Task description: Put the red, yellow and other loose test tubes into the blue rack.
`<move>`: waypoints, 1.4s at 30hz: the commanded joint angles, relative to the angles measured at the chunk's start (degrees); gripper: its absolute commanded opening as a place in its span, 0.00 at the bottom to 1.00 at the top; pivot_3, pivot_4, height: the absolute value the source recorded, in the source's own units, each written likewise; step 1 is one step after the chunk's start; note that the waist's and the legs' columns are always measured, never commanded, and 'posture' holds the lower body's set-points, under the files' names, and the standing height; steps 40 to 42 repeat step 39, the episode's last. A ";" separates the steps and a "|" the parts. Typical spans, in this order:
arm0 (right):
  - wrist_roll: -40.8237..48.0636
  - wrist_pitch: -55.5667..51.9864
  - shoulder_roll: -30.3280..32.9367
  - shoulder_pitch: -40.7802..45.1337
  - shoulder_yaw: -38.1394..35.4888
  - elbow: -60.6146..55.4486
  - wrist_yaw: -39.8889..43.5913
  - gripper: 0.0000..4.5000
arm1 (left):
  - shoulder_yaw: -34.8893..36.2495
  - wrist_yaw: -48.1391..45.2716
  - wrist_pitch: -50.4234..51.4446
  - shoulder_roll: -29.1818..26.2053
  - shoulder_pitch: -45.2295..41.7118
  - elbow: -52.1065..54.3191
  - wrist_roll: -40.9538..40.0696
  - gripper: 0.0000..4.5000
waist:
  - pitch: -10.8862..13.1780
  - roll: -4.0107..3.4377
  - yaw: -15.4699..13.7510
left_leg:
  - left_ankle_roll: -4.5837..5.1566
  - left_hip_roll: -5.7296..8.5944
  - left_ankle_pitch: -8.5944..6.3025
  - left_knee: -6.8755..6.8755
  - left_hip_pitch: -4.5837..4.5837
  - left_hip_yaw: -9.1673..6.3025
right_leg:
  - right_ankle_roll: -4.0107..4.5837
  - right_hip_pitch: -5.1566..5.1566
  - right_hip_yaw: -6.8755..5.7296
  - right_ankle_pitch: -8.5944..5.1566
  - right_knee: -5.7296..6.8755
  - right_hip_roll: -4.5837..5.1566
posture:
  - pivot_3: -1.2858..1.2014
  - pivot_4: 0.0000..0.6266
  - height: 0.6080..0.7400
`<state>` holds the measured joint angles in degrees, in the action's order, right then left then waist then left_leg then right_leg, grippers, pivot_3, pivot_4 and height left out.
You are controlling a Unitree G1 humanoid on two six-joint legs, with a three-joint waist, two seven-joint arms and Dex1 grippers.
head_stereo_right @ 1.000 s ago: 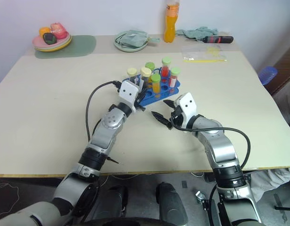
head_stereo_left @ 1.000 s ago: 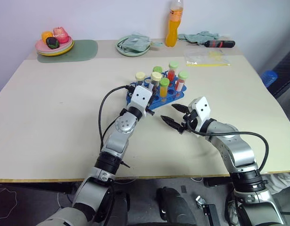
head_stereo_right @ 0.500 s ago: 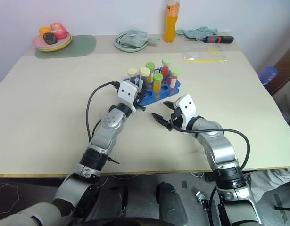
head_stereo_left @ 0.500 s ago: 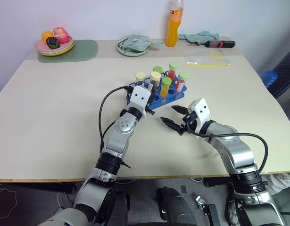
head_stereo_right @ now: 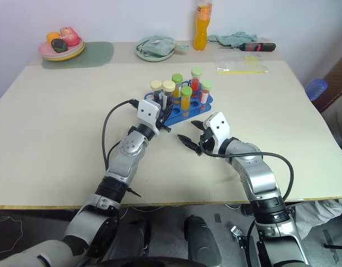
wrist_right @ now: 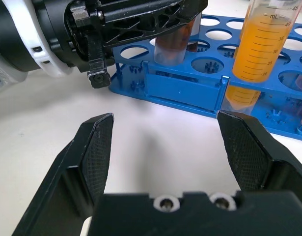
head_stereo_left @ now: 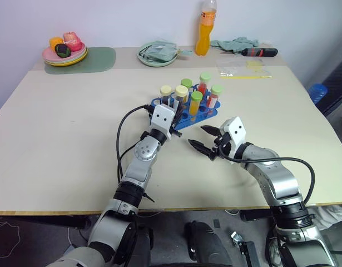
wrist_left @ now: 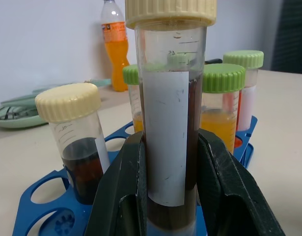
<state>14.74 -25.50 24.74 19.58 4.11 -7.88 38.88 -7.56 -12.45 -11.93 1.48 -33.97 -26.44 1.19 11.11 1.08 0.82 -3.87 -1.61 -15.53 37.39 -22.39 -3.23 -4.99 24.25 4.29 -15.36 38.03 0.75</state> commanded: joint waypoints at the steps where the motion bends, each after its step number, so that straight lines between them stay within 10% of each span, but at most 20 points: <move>1: 0.36 0.37 0.15 0.52 0.03 -3.06 0.13 0.83 | 0.08 -0.61 -0.94 1.08 -1.07 -2.17 -0.55 0.17 | 0.00 0.00 -0.01 | 0.00 0.00 0.00 0.00 0.00 0.00 | 0.00 0.00 0.00 0.00 0.00 0.00 | 0.52 0.24 1.00; 7: 0.36 0.22 0.14 0.55 0.08 -3.43 -0.04 0.83 | -0.01 -1.36 -1.66 1.17 -1.31 -3.80 -0.95 0.17 | 0.00 0.00 -0.18 | 0.00 0.02 0.00 0.04 -0.01 -0.01 | 0.00 -0.04 -0.01 0.00 -0.01 0.02 | 0.52 0.24 1.00; 14: 1.07 -0.16 0.90 0.12 -0.97 -4.85 0.17 0.83 | 1.30 -4.67 -0.95 0.17 2.86 3.18 -4.05 0.91 | 0.00 0.00 0.31 | 0.00 0.01 0.00 0.02 0.00 -0.03 | 0.00 -0.04 -0.02 0.00 -0.01 0.00 | 0.52 0.24 1.00; 30: 10.94 -3.70 23.44 -7.51 -18.13 -4.00 16.05 0.83 | 18.82 -22.10 27.81 -33.40 31.31 43.29 -21.35 0.91 | 0.01 -0.02 0.24 | 0.01 -0.09 -0.01 -0.01 0.07 0.01 | 0.03 -0.10 -0.02 -0.02 -0.03 -0.05 | 0.52 0.24 1.00; 42: 10.55 -1.78 23.48 -6.19 -16.84 -0.23 17.42 0.83 | 26.09 -21.36 30.80 -36.60 38.92 47.79 -23.09 0.91 | 0.01 -0.03 0.33 | 0.02 -0.13 -0.01 -0.02 0.09 0.03 | 0.04 -0.11 -0.02 -0.03 -0.05 -0.07 | 0.52 0.24 1.00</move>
